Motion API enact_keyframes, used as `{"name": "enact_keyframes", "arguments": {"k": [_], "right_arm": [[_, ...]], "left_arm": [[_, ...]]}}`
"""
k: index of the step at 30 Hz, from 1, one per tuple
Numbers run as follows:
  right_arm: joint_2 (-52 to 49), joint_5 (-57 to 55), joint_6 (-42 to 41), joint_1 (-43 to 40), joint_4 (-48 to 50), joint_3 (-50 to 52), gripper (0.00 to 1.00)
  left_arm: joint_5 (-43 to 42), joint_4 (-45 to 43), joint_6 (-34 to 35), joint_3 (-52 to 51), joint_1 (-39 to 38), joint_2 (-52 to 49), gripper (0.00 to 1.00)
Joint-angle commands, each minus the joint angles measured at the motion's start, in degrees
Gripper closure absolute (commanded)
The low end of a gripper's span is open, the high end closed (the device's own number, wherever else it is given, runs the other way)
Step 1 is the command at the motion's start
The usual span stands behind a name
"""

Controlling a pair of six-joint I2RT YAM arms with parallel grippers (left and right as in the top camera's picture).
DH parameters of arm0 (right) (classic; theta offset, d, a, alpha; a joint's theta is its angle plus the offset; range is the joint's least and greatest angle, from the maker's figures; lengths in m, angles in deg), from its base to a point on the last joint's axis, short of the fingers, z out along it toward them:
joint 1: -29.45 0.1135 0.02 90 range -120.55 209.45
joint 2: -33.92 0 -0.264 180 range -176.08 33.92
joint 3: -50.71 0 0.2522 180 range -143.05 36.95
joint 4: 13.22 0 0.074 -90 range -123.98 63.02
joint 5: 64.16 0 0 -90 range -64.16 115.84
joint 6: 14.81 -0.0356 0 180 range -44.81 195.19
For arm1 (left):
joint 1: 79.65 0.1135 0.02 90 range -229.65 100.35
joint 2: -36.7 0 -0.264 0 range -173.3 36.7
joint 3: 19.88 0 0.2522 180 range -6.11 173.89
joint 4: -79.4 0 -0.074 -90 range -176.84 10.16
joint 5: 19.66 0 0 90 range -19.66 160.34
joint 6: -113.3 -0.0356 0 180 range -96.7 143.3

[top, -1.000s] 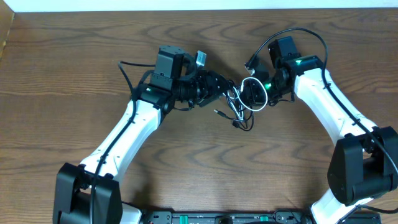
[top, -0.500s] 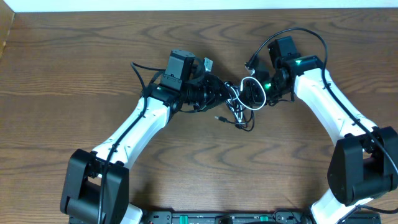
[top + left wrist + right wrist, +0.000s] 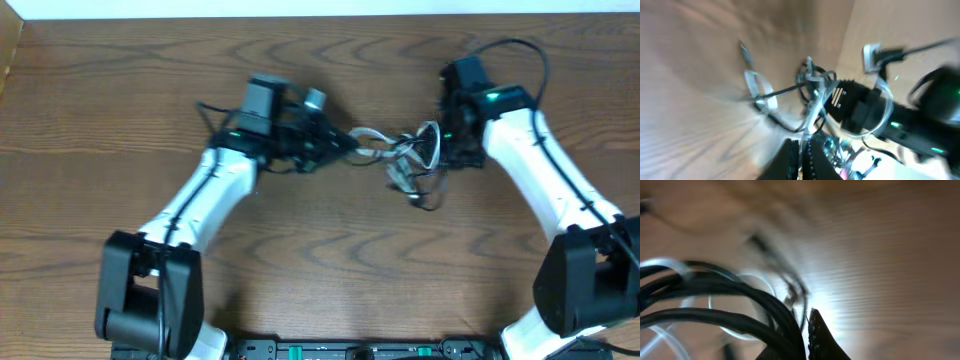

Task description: Untangle cables

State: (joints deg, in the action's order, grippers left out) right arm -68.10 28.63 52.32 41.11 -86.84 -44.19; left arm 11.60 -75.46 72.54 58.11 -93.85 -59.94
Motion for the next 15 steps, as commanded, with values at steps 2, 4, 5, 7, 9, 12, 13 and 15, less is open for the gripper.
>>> {"name": "enact_keyframes", "arguments": {"k": [2,4,5,7,9,12,13,15], "right_arm": [[-0.50,-13.97,-1.60,-5.11,-0.50,0.37,0.99],[-0.52,-8.83,2.86,-5.77,0.50,0.37,0.99],[-0.50,-5.62,5.35,-5.81,0.98,0.37,0.99],[-0.50,-0.24,9.42,-5.49,1.75,0.37,0.99],[-0.50,3.32,12.35,-4.74,2.08,0.37,0.98],[-0.50,8.72,16.15,-3.30,2.08,0.35,0.98],[-0.48,9.94,17.03,-2.99,2.08,0.35,0.98],[-0.22,12.76,19.23,-1.99,2.14,0.35,0.97]], "left_arm": [[-5.25,0.20,-3.50,0.35,4.33,1.55,0.93],[-5.14,1.05,-4.33,0.35,4.68,1.55,0.93],[-5.05,1.20,-4.66,0.35,4.66,1.55,0.92],[-4.87,1.18,-5.18,0.35,4.63,1.55,0.93],[-4.85,1.18,-5.62,0.35,4.63,1.55,0.93],[-4.72,1.16,-5.92,0.35,4.66,1.55,0.93],[-4.66,1.16,-5.95,0.35,4.66,1.55,0.93],[-4.63,1.14,-5.92,0.35,4.61,1.55,0.92]]}}
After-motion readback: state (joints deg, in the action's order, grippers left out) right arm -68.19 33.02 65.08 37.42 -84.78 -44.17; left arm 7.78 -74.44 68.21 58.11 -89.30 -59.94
